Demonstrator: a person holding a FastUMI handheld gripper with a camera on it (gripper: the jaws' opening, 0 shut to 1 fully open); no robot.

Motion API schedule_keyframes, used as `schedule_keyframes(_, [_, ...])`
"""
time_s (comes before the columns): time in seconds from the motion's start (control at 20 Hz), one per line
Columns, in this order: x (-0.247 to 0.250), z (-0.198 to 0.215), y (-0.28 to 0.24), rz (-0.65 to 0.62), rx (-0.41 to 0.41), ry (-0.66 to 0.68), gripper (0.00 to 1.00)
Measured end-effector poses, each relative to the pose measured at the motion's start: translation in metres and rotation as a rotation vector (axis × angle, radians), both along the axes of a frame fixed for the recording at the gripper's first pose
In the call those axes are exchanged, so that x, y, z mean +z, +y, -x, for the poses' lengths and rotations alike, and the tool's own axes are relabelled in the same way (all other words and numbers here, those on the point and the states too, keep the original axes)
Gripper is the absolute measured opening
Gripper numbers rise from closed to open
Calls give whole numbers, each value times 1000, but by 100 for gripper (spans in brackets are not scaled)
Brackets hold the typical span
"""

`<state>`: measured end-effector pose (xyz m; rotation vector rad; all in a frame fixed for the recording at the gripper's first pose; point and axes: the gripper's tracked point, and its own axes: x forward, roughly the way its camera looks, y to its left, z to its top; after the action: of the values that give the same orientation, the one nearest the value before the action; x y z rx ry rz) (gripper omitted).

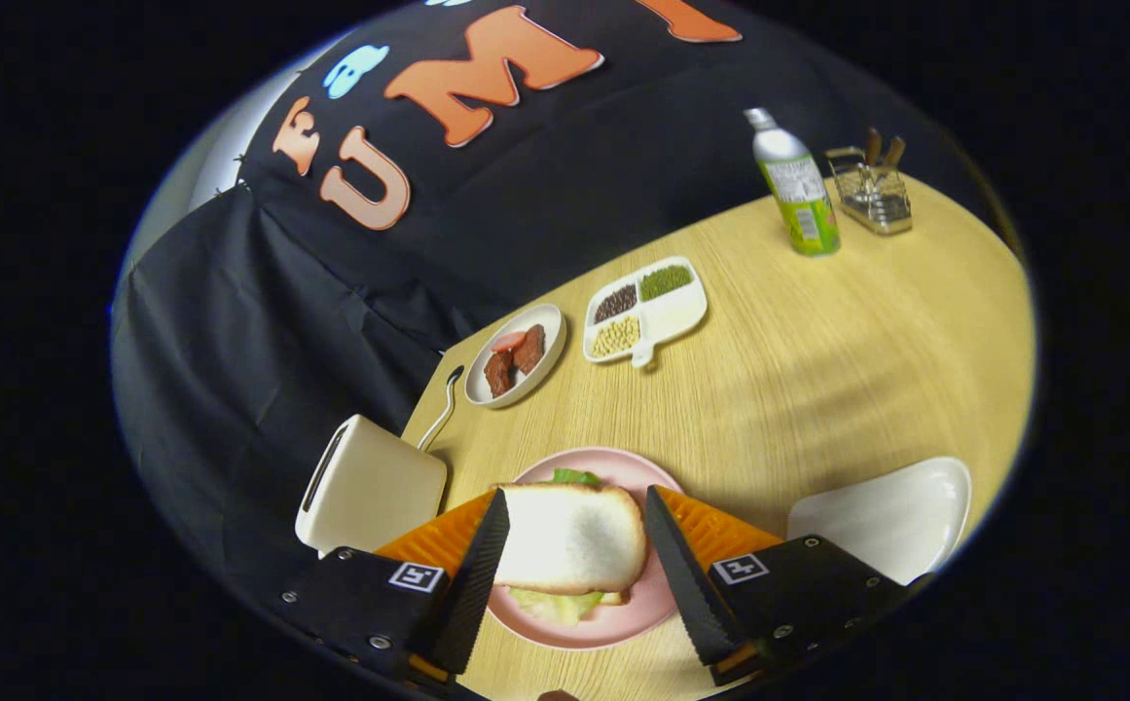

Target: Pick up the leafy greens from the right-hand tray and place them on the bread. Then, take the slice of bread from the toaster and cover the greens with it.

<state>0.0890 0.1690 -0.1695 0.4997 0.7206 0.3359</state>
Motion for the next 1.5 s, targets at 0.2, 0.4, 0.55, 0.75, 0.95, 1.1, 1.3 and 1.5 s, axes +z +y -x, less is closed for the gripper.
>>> schedule_keyframes(0.2, [54, -1, -23, 118, -73, -222, 91])
schedule_keyframes(0.4, [103, 4, -50, 168, -184, -395, 94])
schedule_keyframes(0.55, [136, 15, -75, 211, -261, -504, 93])
schedule_keyframes(0.75, [165, 37, -96, 316, -320, -634, 93])
schedule_keyframes(0.95, [184, 59, -97, 407, -323, -724, 93])
schedule_keyframes(1.1, [191, 72, -99, 479, -340, -770, 95])
schedule_keyframes(1.3, [192, 83, -96, 483, -349, -788, 96])
schedule_keyframes(1.5, [195, 86, -94, 442, -350, -798, 96])
